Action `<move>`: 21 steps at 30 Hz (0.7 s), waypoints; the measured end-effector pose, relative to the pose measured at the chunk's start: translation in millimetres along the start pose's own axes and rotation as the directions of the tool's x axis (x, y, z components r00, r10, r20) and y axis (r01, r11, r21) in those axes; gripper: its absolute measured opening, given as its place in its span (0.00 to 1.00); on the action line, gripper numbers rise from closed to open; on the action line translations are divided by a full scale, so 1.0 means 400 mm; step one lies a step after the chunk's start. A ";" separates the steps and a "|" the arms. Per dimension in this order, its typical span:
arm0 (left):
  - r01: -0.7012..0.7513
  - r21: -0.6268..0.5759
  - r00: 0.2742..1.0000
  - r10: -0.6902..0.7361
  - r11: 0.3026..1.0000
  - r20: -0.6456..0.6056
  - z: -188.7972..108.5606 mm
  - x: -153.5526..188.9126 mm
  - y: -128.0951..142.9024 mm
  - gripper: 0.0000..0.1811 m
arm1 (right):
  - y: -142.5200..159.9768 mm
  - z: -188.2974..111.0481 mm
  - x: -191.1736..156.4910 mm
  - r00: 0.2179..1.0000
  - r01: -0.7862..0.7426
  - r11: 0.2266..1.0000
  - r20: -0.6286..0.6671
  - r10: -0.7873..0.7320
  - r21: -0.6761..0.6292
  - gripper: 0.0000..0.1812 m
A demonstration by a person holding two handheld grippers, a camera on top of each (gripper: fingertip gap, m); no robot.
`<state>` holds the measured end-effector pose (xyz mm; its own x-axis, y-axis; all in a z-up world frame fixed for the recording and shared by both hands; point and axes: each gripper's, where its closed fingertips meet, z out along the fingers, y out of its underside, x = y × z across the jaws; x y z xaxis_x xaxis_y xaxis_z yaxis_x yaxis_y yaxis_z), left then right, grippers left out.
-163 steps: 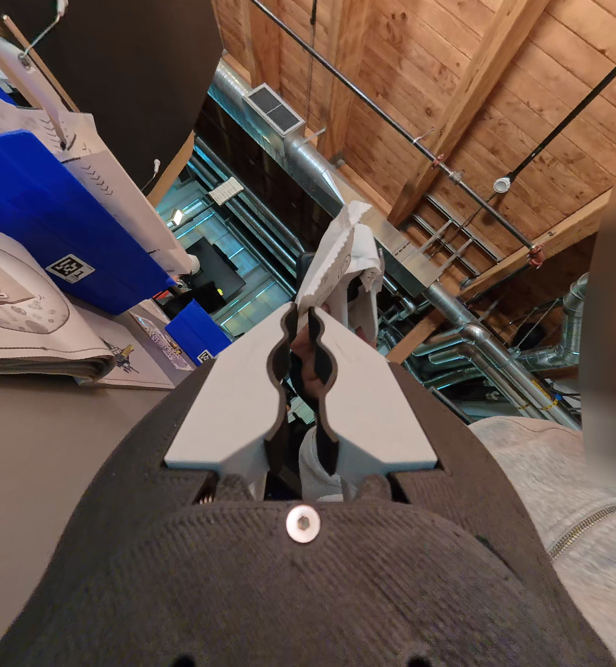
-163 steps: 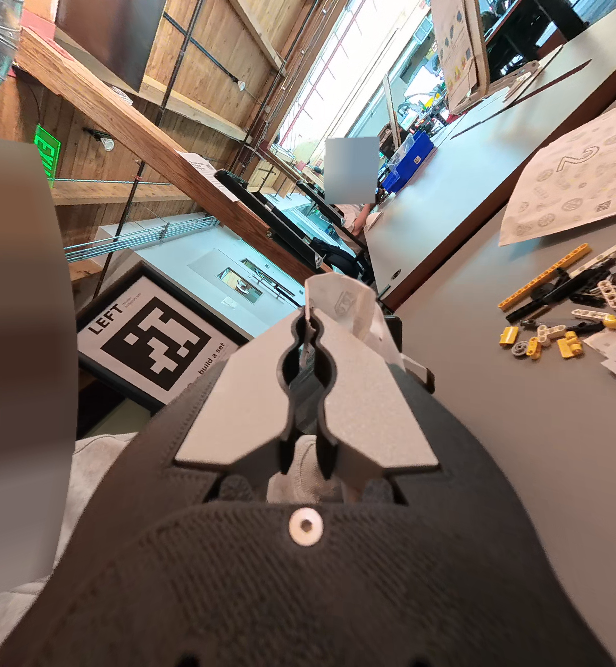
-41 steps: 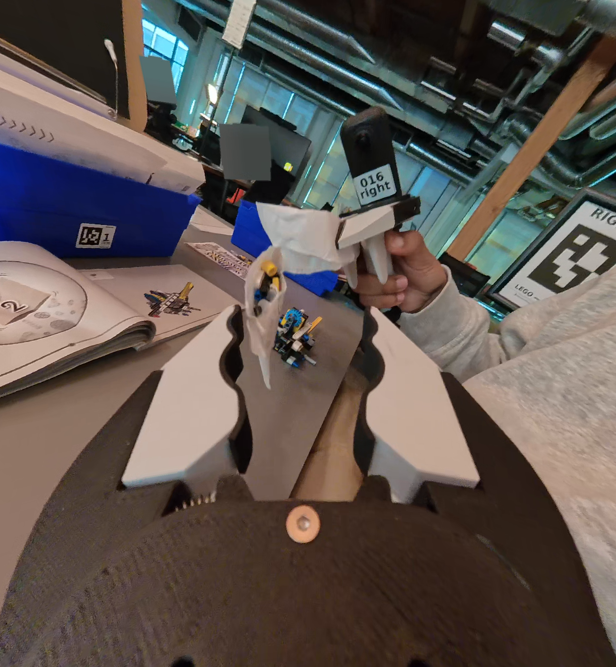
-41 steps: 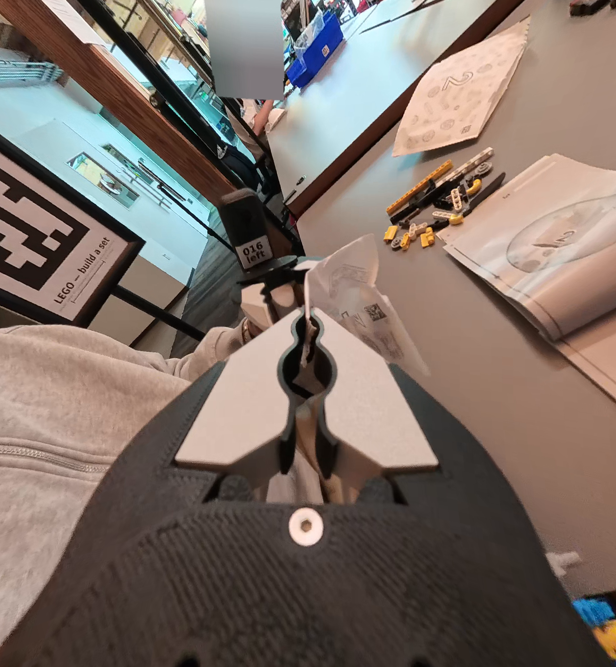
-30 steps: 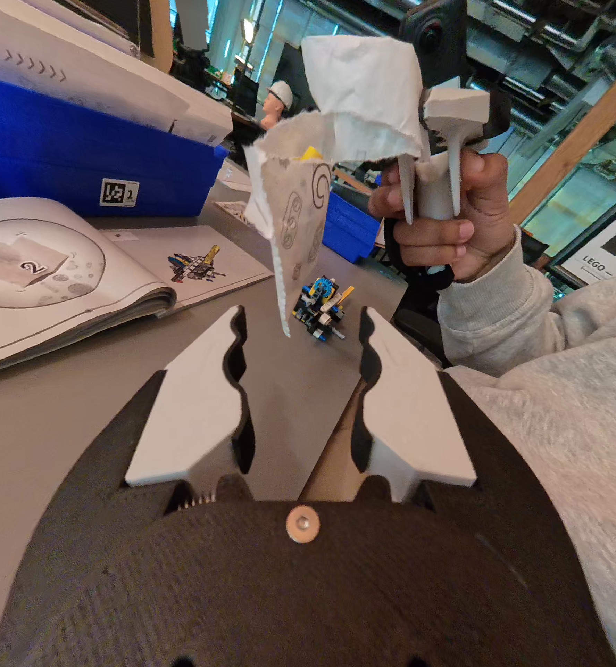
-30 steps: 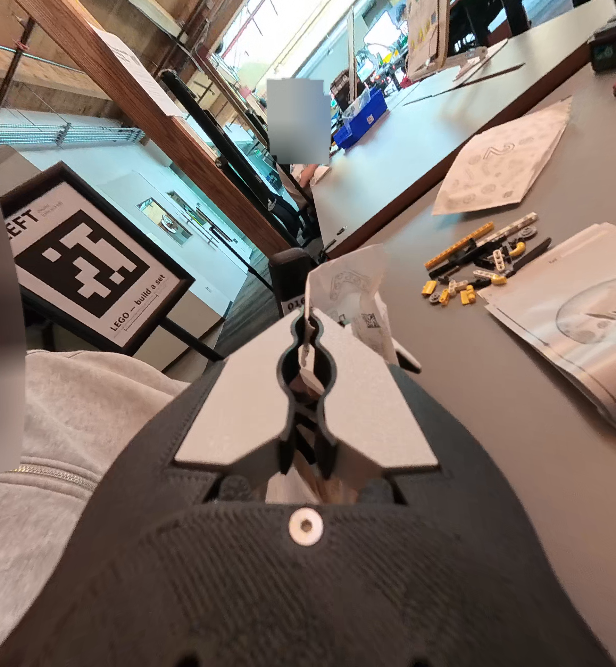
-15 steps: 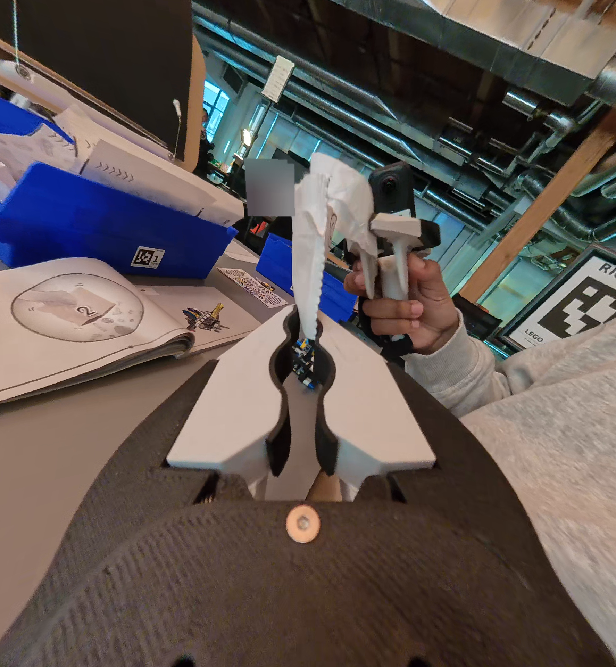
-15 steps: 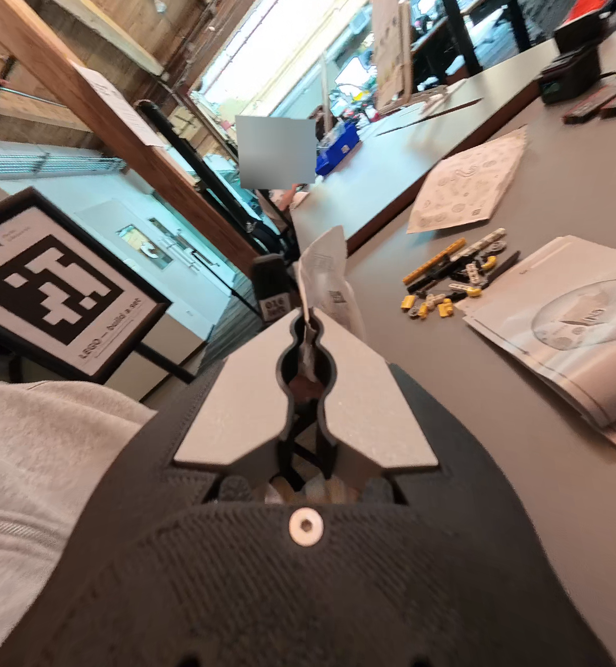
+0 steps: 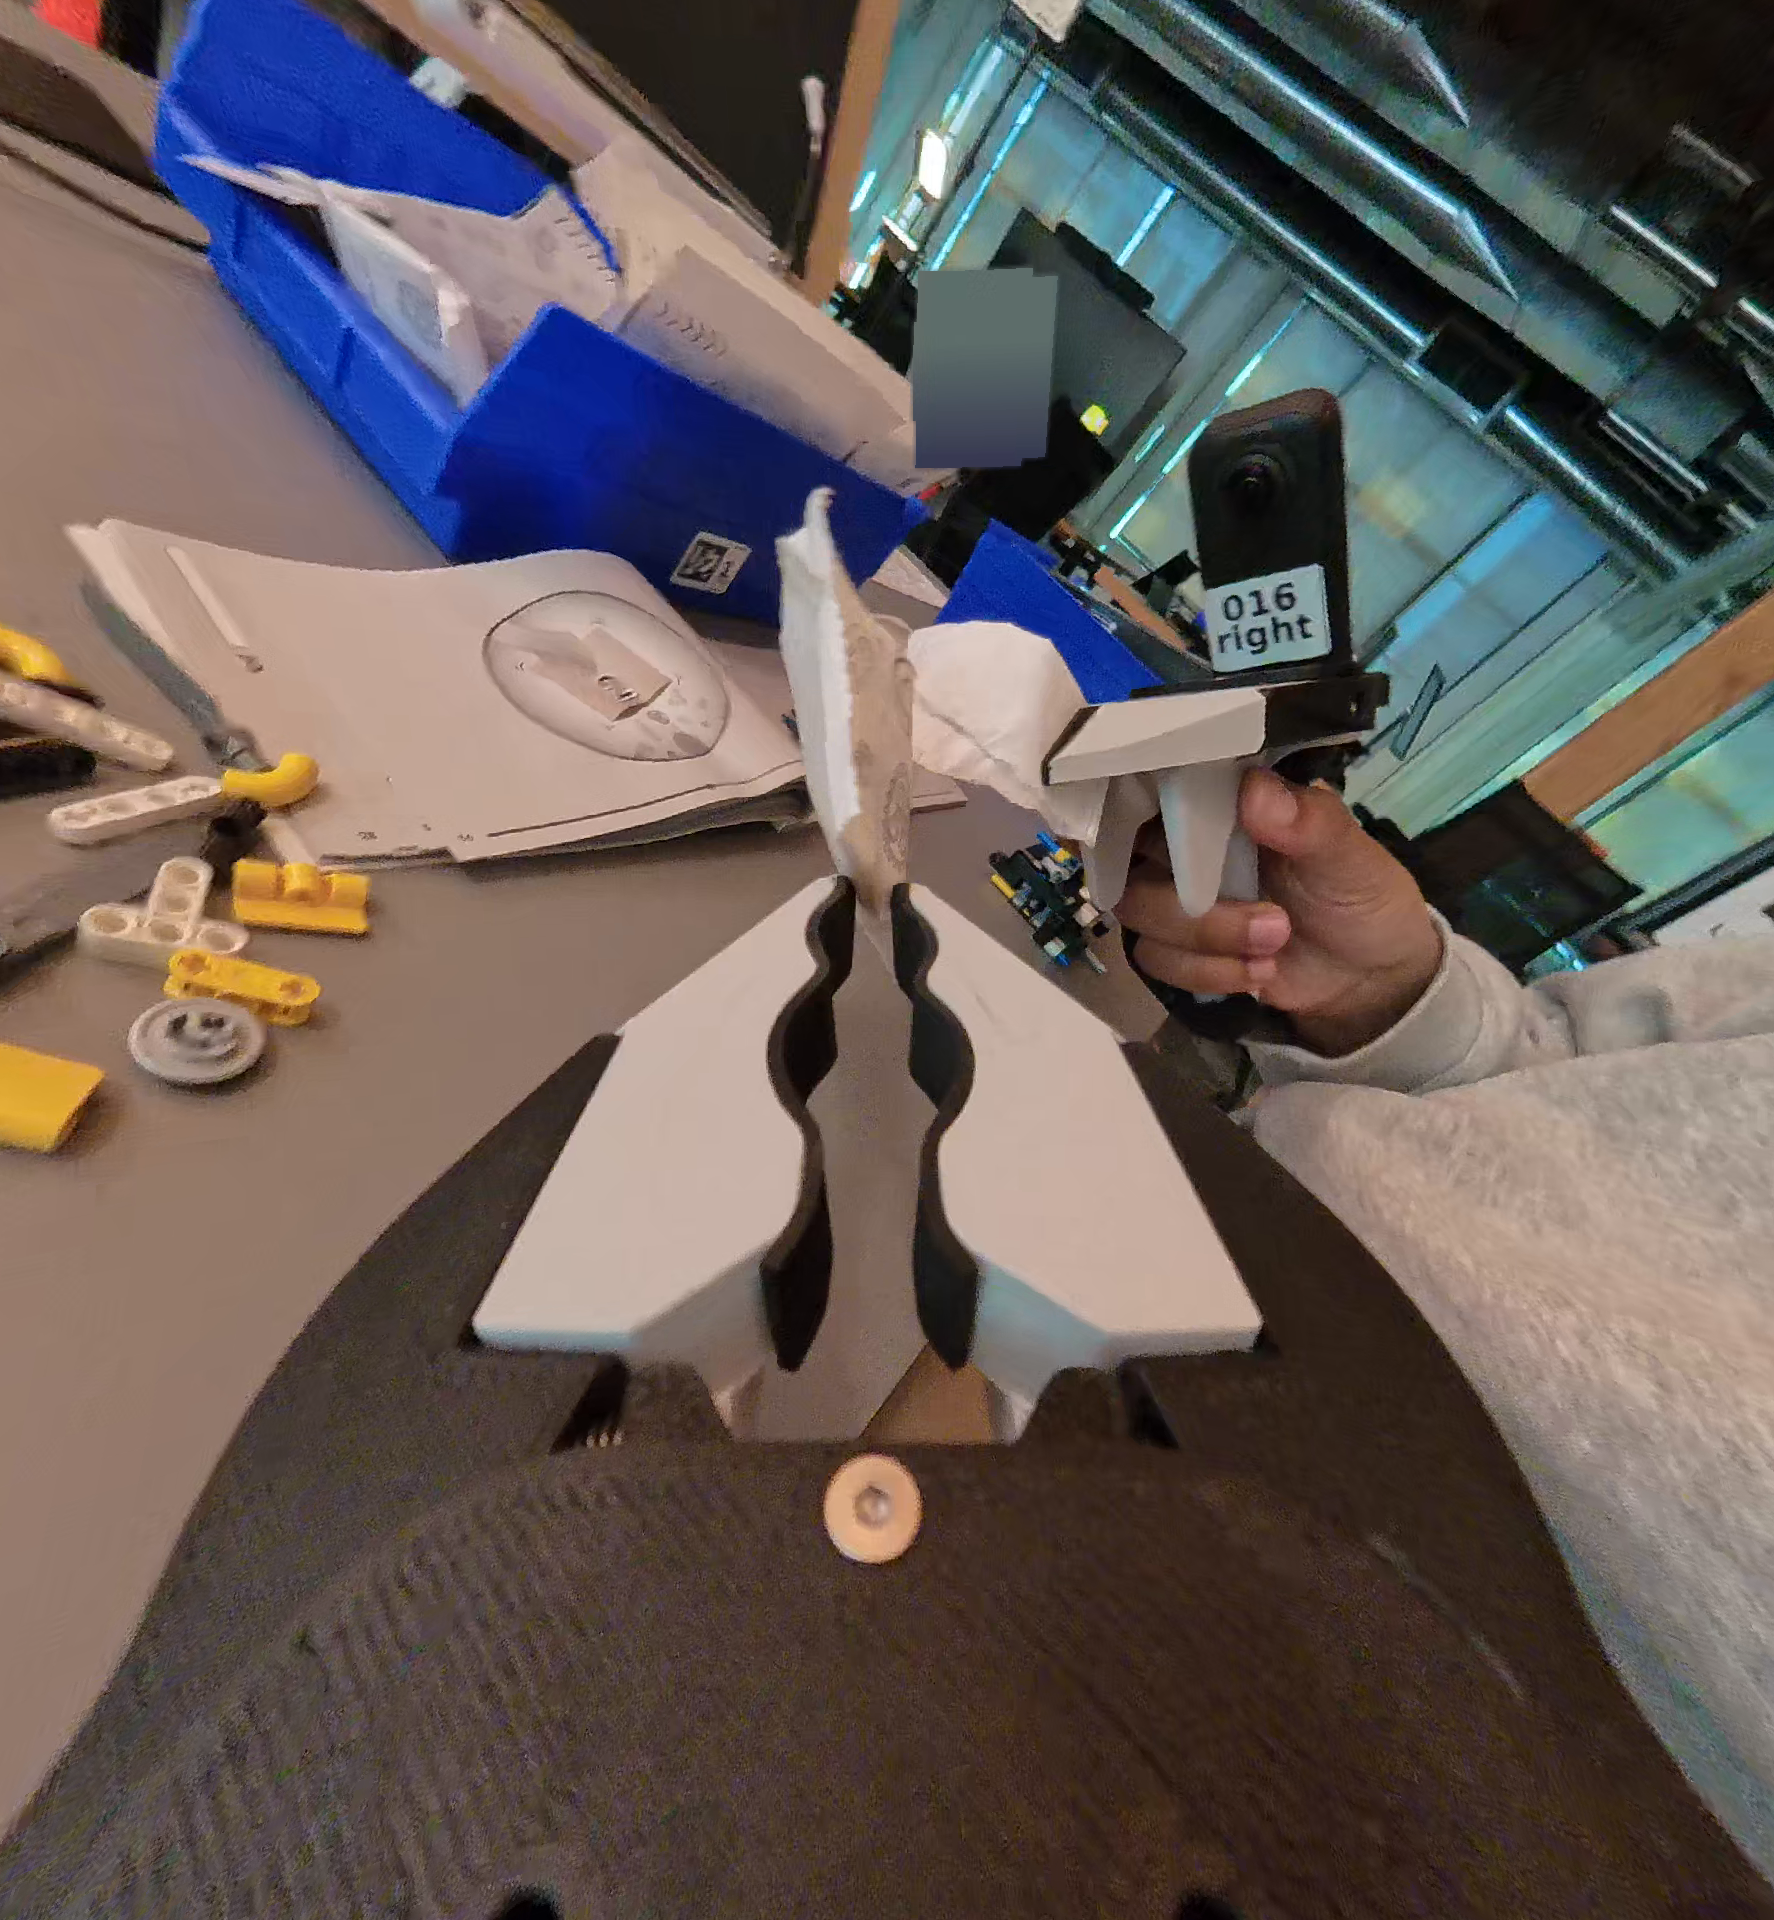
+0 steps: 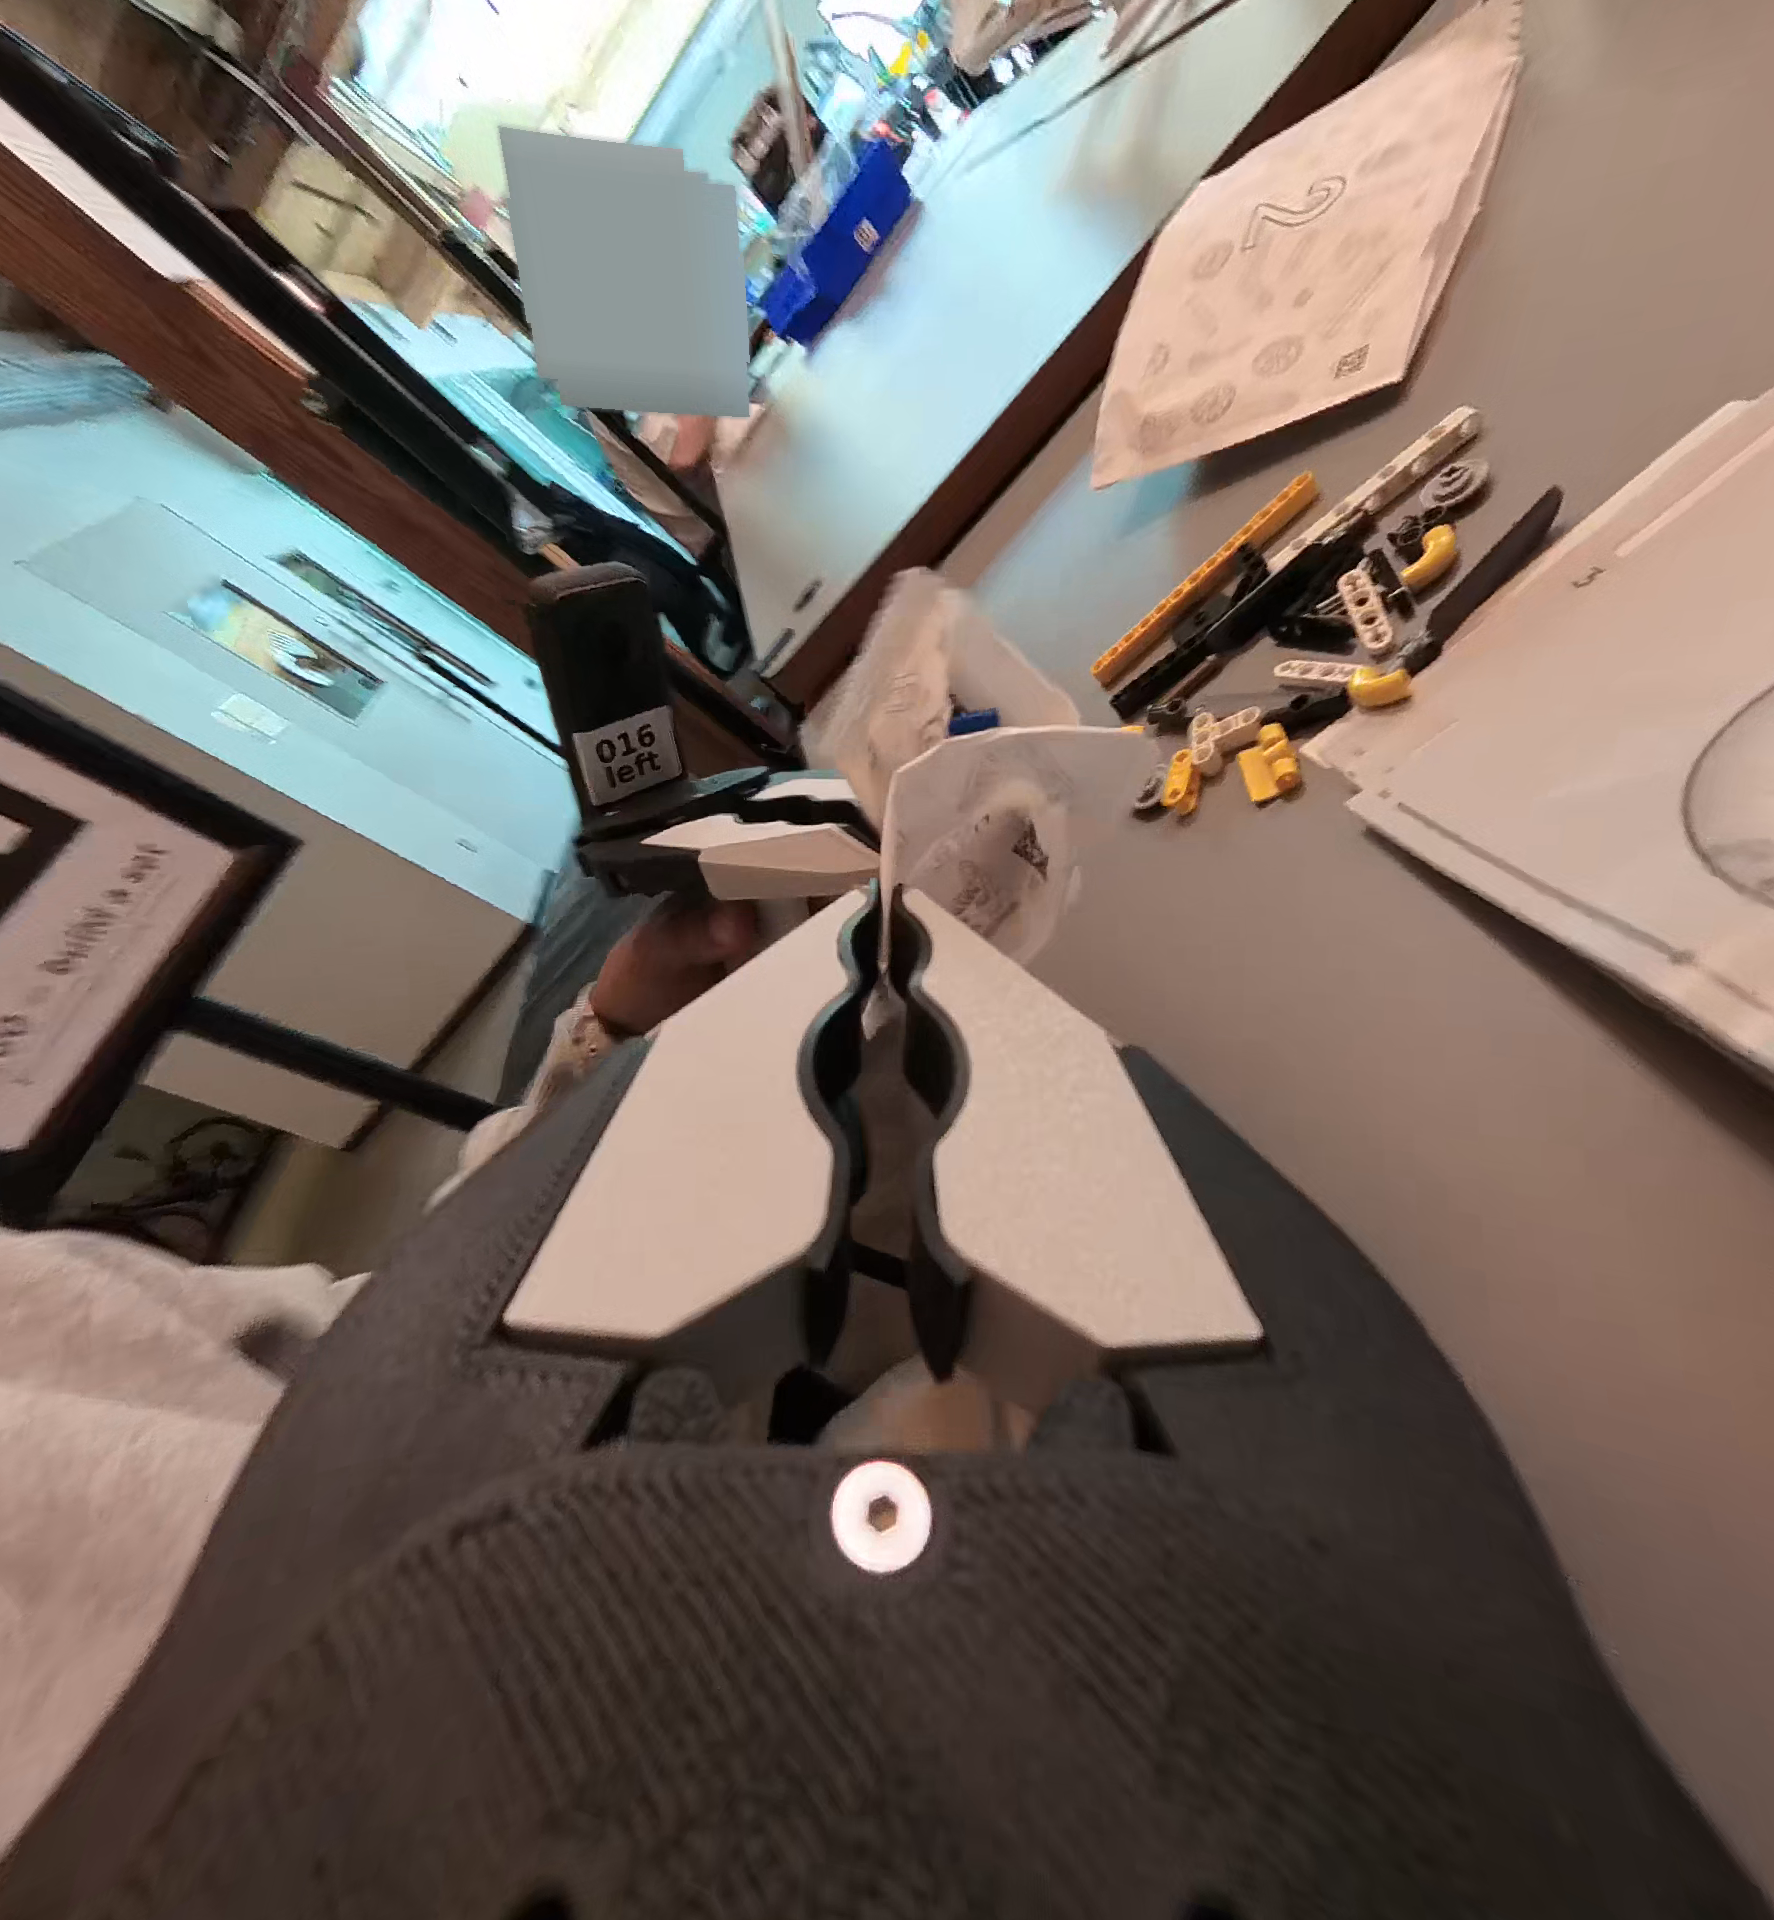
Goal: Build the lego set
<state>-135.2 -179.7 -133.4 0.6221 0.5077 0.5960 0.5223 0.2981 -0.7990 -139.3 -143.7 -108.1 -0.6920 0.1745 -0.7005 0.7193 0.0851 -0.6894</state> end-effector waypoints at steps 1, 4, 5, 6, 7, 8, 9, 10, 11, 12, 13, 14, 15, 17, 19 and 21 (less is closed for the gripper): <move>0.020 -0.001 1.000 -0.020 1.000 0.007 -0.006 -0.013 0.002 0.01 | 0.000 0.016 0.008 1.000 0.018 1.000 -0.021 -0.018 -0.014 0.00; 0.070 0.042 0.995 -0.073 0.997 0.069 -0.032 -0.060 -0.013 0.01 | -0.005 0.077 0.033 0.995 0.062 0.996 -0.075 -0.066 -0.064 0.00; 0.102 0.076 0.990 -0.109 0.992 0.091 -0.047 -0.078 -0.024 0.00 | -0.007 0.100 0.040 0.994 0.064 0.995 -0.082 -0.070 -0.077 0.00; 0.146 0.115 0.982 -0.158 0.983 0.104 -0.065 -0.096 -0.034 0.01 | -0.008 0.123 0.046 0.994 0.057 0.994 -0.086 -0.065 -0.088 0.00; 0.188 0.160 0.973 -0.207 0.969 0.106 -0.086 -0.114 -0.046 0.00 | -0.007 0.146 0.053 0.995 0.044 0.994 -0.086 -0.052 -0.100 0.00; 0.223 0.205 0.963 -0.247 0.953 0.104 -0.109 -0.131 -0.057 0.00 | -0.002 0.169 0.059 0.996 0.025 0.993 -0.085 -0.035 -0.114 0.00; 0.253 0.237 0.952 -0.285 0.938 0.111 -0.132 -0.150 -0.063 0.00 | 0.006 0.189 0.061 0.997 0.007 0.992 -0.079 -0.017 -0.128 0.00; 0.275 0.259 0.940 -0.315 0.926 0.128 -0.154 -0.171 -0.065 0.00 | 0.017 0.207 0.061 0.997 -0.011 0.990 -0.072 0.000 -0.143 0.00; 0.281 0.276 0.932 -0.330 0.919 0.152 -0.174 -0.191 -0.065 0.00 | 0.030 0.221 0.060 0.998 -0.024 0.987 -0.066 0.014 -0.157 0.00; 0.279 0.286 0.925 -0.337 0.917 0.178 -0.190 -0.207 -0.064 0.00 | 0.046 0.231 0.059 0.998 -0.028 0.985 -0.064 0.017 -0.173 0.00; 0.274 0.291 0.922 -0.337 0.917 0.194 -0.201 -0.216 -0.064 0.00 | 0.061 0.237 0.059 0.998 -0.026 0.981 -0.066 0.013 -0.190 0.00; 0.267 0.291 0.921 -0.332 0.919 0.202 -0.207 -0.219 -0.065 0.00 | 0.075 0.242 0.060 0.998 -0.025 0.978 -0.068 0.011 -0.205 0.00; 0.266 0.282 0.919 -0.330 0.922 0.214 -0.207 -0.222 -0.062 0.00 | 0.084 0.245 0.061 0.998 -0.029 0.976 -0.067 0.015 -0.216 0.00; 0.242 0.253 0.917 -0.306 0.937 0.257 -0.202 -0.229 -0.053 0.00 | 0.098 0.247 0.059 0.998 -0.042 0.972 -0.060 0.028 -0.233 0.00; 0.209 0.204 0.909 -0.267 0.956 0.319 -0.195 -0.236 -0.039 0.00 | 0.112 0.248 0.059 0.998 -0.043 0.965 -0.061 0.028 -0.261 0.00; 0.195 0.166 0.904 -0.243 0.967 0.352 -0.186 -0.240 -0.029 0.00 | 0.127 0.251 0.062 0.997 -0.043 0.957 -0.066 0.025 -0.286 0.02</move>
<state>-157.5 -292.2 -175.3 0.2304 0.6709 0.7049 0.5291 0.5215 -0.6693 -126.1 -233.7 -179.0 -0.6683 0.2412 -0.7037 0.7356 0.3547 -0.5771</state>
